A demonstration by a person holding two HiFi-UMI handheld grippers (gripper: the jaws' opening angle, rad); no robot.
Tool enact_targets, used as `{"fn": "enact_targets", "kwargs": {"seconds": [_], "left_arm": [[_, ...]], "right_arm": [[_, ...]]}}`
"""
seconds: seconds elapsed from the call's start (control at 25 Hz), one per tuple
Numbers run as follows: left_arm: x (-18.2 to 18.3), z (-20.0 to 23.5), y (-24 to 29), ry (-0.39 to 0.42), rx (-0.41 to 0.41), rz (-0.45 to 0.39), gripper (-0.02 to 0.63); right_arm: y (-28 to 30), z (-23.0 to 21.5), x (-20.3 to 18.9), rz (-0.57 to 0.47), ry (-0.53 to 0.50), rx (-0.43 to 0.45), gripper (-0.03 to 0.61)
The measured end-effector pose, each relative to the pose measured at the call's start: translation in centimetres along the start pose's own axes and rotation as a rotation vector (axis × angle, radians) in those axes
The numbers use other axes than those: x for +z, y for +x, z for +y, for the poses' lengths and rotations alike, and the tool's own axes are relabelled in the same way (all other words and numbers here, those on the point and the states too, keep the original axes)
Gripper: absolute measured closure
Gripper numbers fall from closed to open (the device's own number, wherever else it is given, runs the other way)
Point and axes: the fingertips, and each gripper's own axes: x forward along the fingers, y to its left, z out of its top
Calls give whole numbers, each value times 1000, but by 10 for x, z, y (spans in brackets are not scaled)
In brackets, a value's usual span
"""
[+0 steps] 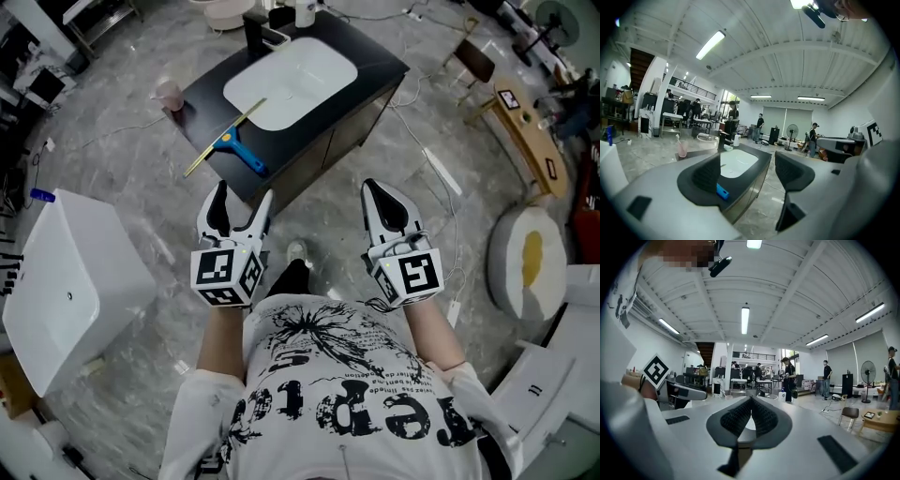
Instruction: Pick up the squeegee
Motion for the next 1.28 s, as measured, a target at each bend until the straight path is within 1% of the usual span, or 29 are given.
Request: {"fn": "enact_targets", "kwargs": {"seconds": [0.16, 0.28, 0.4, 0.56, 0.64, 0.88, 1.0, 1.12, 1.28], "left_arm": [[26, 53, 69, -13, 6, 8, 262], [38, 86, 111, -16, 15, 16, 262], [40, 111, 141, -30, 39, 36, 262], [35, 134, 166, -54, 79, 67, 262], [32, 147, 178, -67, 123, 79, 262], [24, 180, 215, -105, 273, 99, 262], [22, 192, 232, -147, 383, 102, 262], [13, 201, 242, -184, 494, 121, 262], [-17, 210, 250, -244, 623, 167, 262]], "right_arm": [[92, -17, 13, 14, -14, 4, 565], [149, -26, 17, 19, -17, 10, 565], [191, -32, 14, 30, -22, 37, 565], [235, -40, 7, 54, -14, 75, 565], [262, -43, 2, 59, -13, 123, 565], [343, -48, -10, 68, -26, 305, 565], [384, -56, -13, 79, -54, 421, 565], [419, -60, -18, 101, -51, 530, 565], [453, -56, -38, 141, -51, 658, 565]]}}
